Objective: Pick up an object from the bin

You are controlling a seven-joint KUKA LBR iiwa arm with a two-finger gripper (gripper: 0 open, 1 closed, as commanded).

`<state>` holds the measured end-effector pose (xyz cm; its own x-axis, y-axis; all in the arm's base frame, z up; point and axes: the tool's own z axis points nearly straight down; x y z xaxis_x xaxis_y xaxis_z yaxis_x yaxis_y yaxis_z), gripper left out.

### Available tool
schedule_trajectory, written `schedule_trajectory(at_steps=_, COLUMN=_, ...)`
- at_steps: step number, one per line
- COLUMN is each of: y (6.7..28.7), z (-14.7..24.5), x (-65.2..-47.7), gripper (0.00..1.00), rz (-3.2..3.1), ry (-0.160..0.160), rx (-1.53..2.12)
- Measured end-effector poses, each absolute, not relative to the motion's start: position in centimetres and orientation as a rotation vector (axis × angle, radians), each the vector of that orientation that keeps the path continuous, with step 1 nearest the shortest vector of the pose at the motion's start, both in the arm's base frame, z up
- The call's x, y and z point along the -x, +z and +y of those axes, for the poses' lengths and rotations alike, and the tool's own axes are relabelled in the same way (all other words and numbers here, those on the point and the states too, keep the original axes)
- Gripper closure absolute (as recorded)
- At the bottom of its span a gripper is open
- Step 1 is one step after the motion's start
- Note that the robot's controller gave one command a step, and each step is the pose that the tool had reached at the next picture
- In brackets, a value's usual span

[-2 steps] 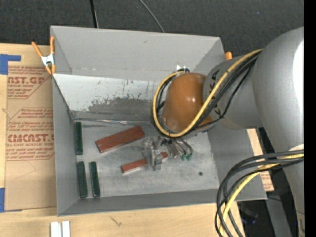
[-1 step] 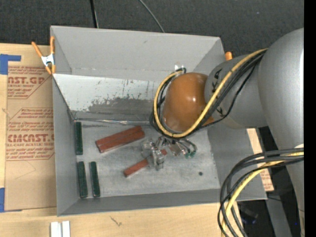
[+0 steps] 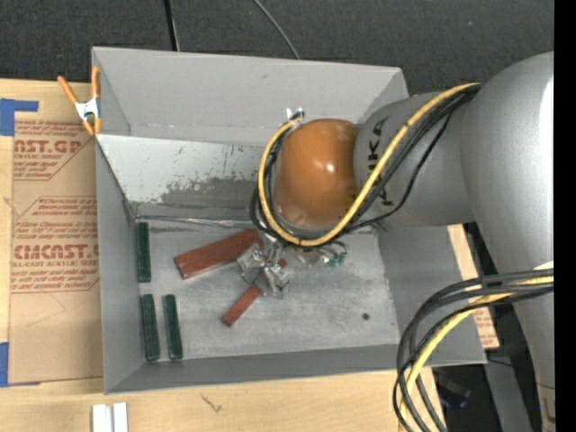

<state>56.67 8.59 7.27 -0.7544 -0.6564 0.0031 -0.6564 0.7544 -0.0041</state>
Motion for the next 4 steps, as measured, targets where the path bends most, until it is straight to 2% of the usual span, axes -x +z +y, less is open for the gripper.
schedule_trajectory(at_steps=1, y=11.9, z=8.8, x=-55.8, gripper=1.00, rz=-2.828, ry=-0.008, rx=-1.360)
schedule_trajectory(at_steps=2, y=8.2, z=5.6, x=-52.9, gripper=0.00, rz=-2.580, ry=-0.001, rx=-1.798)
schedule_trajectory(at_steps=3, y=7.0, z=5.2, x=-52.4, gripper=0.00, rz=-2.556, ry=-0.003, rx=-1.834)
schedule_trajectory(at_steps=4, y=7.0, z=8.0, x=-52.1, gripper=0.00, rz=-2.491, ry=0.002, rx=-1.918)
